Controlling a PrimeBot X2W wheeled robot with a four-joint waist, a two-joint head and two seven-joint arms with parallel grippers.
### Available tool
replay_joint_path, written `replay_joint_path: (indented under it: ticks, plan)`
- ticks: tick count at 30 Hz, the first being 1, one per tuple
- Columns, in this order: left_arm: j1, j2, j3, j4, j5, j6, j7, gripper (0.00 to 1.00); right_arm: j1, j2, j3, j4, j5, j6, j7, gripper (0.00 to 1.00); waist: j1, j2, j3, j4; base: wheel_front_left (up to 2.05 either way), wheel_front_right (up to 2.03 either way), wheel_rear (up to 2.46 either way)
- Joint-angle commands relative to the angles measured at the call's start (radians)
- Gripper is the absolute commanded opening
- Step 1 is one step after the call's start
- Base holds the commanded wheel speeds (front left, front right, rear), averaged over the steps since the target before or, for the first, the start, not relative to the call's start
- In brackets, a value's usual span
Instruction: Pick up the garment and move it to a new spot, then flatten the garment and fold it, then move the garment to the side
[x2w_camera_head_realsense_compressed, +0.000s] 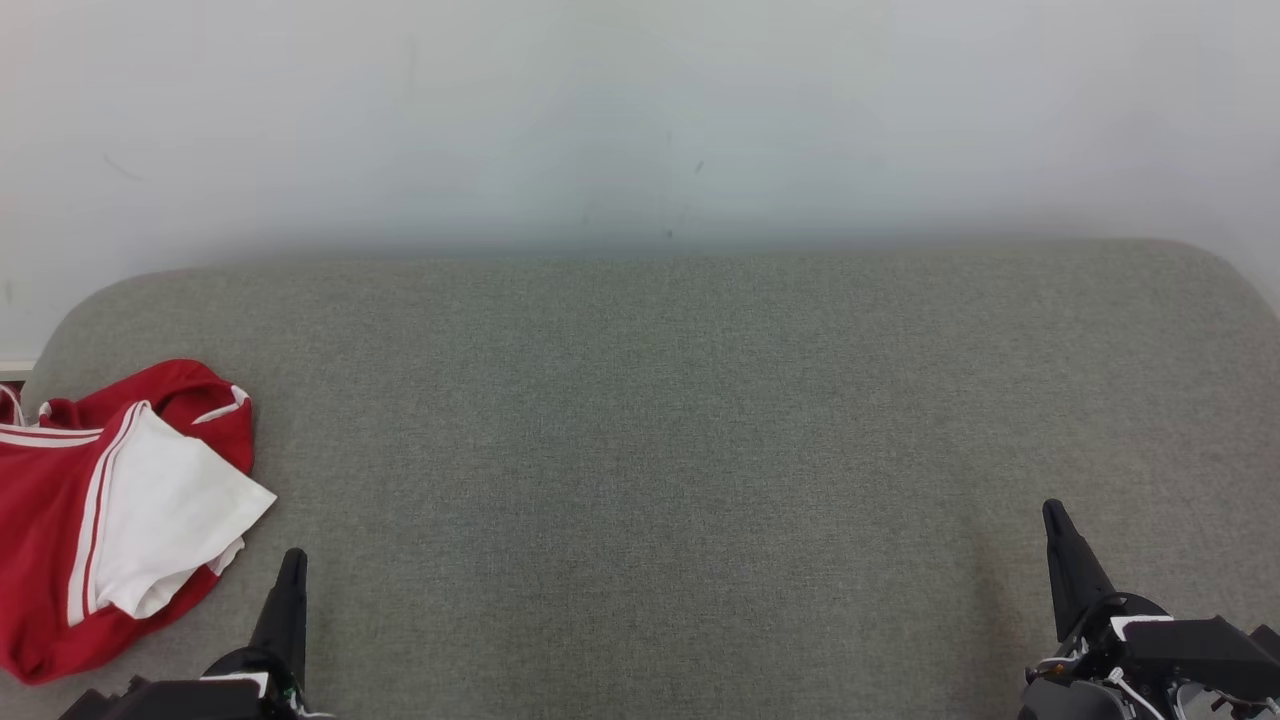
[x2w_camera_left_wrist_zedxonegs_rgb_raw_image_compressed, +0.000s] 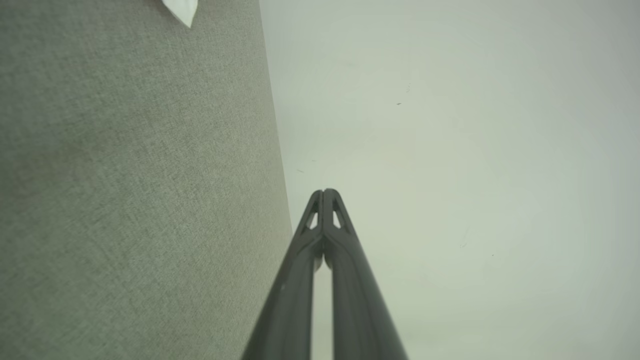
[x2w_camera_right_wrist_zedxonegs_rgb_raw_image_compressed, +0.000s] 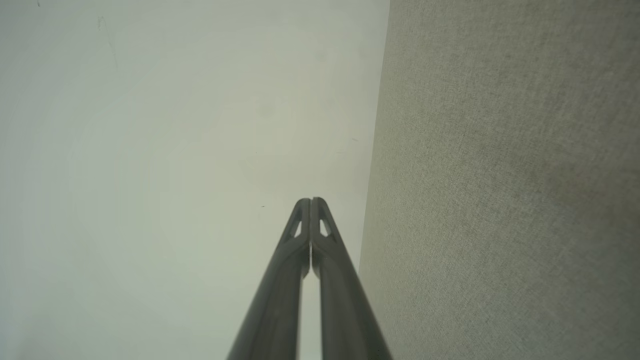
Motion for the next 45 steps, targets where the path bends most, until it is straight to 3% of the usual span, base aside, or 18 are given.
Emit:
replay_joint_path:
  ticks: [1, 28, 29, 45]
  plan:
    - [-0.007, 0.003, 0.003, -0.003, -0.005, -0.003, 0.001, 0.00, -0.006, 0.001, 0.000, -0.001, 0.002, -0.002, 0.002, 0.00, 0.0000, 0.0000, 0.000, 0.000, 0.00, 0.00, 0.00]
    - [-0.007, 0.003, 0.002, -0.003, -0.005, -0.003, 0.001, 0.00, -0.006, 0.001, 0.000, -0.001, 0.002, -0.002, 0.002, 0.00, 0.0000, 0.0000, 0.000, 0.000, 0.00, 0.00, 0.00]
    - [0.000, 0.000, 0.000, 0.002, 0.000, 0.000, 0.000, 1.00, 0.000, 0.000, 0.000, 0.002, 0.000, 0.000, 0.000, 1.00, 0.0000, 0.0000, 0.000, 0.000, 0.00, 0.00, 0.00]
    - [0.050, -0.005, -0.038, 0.014, 0.039, 0.000, -0.060, 1.00, 0.041, 0.001, 0.041, 0.017, -0.016, 0.000, -0.059, 1.00, 0.0000, 0.0000, -0.017, -0.002, 0.00, 0.00, 0.00]
